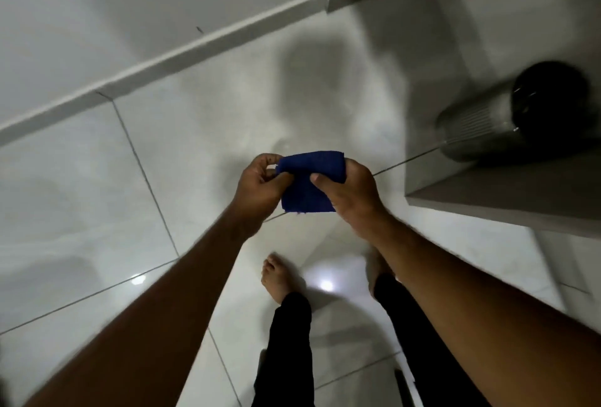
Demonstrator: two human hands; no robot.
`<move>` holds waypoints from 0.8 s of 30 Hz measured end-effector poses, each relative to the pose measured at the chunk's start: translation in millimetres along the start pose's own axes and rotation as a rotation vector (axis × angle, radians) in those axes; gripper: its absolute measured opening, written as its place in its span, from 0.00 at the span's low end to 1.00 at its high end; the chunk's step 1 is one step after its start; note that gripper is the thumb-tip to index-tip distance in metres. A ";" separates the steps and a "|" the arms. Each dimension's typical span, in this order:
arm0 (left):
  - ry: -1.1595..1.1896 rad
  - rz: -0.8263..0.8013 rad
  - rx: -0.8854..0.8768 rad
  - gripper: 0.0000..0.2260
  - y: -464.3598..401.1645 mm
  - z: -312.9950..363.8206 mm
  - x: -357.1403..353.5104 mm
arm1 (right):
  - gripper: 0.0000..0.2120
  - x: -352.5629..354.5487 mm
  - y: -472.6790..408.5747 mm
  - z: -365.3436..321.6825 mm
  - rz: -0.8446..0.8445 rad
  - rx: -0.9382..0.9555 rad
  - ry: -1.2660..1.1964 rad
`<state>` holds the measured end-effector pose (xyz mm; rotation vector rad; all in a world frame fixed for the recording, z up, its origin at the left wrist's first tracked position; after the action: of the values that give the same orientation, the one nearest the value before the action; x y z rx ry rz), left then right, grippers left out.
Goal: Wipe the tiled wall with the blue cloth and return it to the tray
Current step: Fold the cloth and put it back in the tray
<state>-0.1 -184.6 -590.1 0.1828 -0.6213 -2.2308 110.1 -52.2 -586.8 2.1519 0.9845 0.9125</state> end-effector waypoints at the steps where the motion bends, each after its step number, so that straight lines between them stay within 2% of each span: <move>1: 0.034 0.009 0.017 0.09 20.6 35.4 3.7 | 0.17 14.5 29.2 -29.2 0.010 0.038 0.032; 5: 0.061 0.035 0.003 0.09 102.7 165.2 13.9 | 0.19 63.1 144.1 -124.6 0.051 0.159 0.148; 10: -0.028 0.048 -0.065 0.11 195.3 274.5 28.9 | 0.17 95.2 271.4 -204.6 0.119 0.314 0.255; 14: -0.038 0.020 -0.145 0.11 233.4 314.8 38.2 | 0.20 113.6 323.2 -228.7 0.085 0.324 0.256; 18: -0.077 -0.077 -0.201 0.14 241.8 342.0 32.9 | 0.27 131.4 349.4 -233.7 0.065 0.254 0.217; 24: -0.132 -0.169 -0.249 0.14 233.6 376.4 -5.3 | 0.32 173.9 366.4 -238.2 0.187 0.263 0.099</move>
<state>37.7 -171.1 -148.9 -0.0403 -0.4037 -2.4751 155.0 -58.6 -118.6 2.4735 1.0110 1.0343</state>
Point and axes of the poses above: each hand's wrist, its own y-axis away from the middle knuckle, its own x-axis out of the back of the hand, z = x × y, the point moved 5 cm from there along -y, towards the middle knuckle, and after that the axes turned 11 degrees about -x, right-handed, at the moved point
